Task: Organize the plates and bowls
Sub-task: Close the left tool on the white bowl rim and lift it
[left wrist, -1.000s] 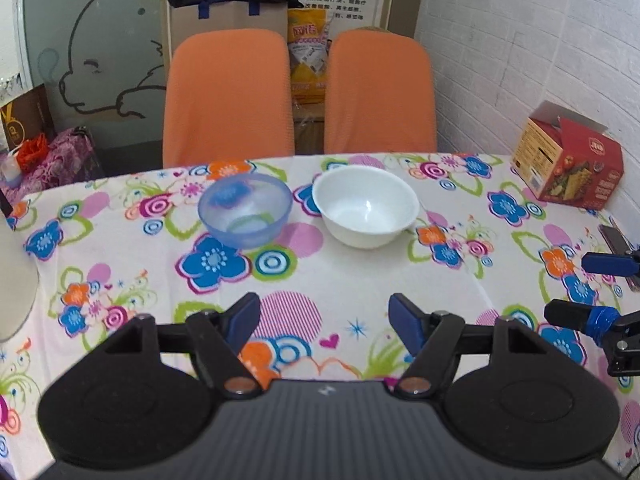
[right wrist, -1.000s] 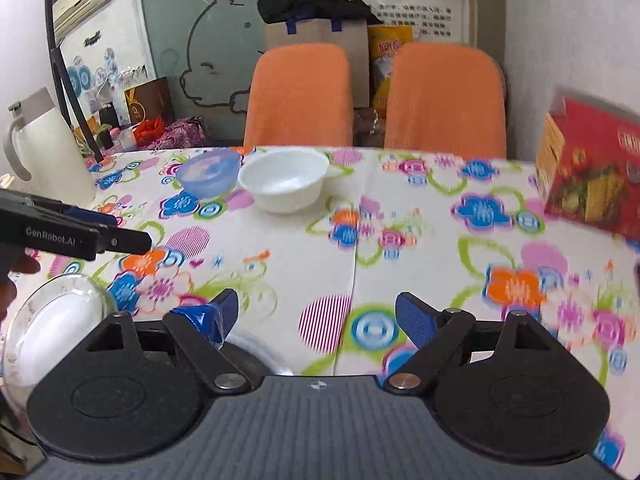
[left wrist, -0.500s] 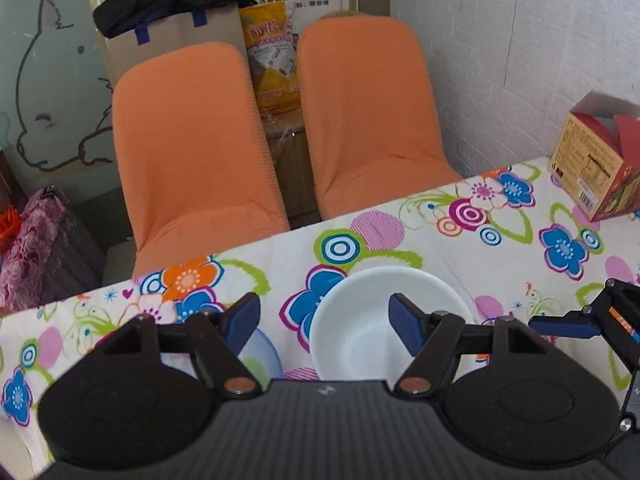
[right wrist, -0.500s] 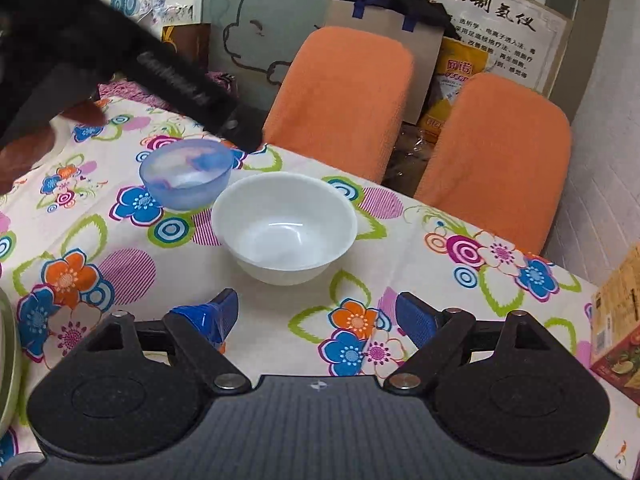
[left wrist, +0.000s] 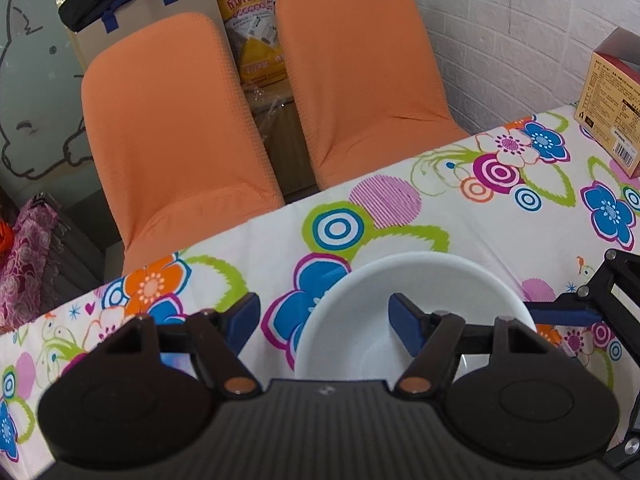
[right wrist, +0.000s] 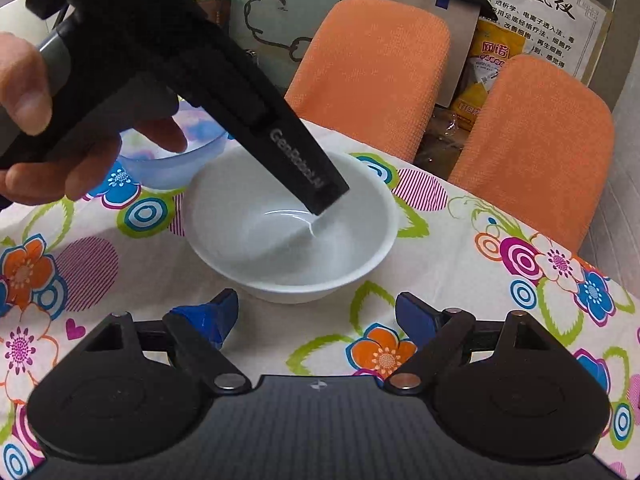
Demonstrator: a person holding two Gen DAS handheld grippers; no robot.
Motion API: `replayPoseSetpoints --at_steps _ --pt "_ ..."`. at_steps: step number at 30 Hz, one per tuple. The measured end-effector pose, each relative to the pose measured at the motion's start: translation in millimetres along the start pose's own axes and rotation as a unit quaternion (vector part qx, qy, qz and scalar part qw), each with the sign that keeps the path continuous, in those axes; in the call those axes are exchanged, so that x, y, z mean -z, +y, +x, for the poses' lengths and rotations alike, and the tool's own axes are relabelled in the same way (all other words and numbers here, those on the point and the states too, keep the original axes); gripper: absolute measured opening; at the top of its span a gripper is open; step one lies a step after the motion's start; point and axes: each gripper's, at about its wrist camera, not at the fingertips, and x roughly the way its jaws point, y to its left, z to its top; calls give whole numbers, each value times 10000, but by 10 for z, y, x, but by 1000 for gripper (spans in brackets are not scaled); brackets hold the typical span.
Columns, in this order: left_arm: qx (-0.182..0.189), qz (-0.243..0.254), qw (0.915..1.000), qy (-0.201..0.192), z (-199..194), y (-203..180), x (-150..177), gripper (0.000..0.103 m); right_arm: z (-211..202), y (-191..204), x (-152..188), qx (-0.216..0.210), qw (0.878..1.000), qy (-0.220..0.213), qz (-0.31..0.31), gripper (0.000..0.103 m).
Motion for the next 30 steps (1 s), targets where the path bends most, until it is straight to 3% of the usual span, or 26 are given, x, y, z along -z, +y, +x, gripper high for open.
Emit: replayPoseSetpoints --at_steps 21,27,30 --pt "377 -131 9992 -11 155 -54 51 72 148 -82 -37 -325 9976 -264 552 73" --pt "394 17 9992 -47 126 -24 50 47 152 -51 -56 -277 9960 -680 502 72" --pt "436 68 9990 -84 54 -24 63 45 151 -84 -49 -336 9948 -735 621 72"
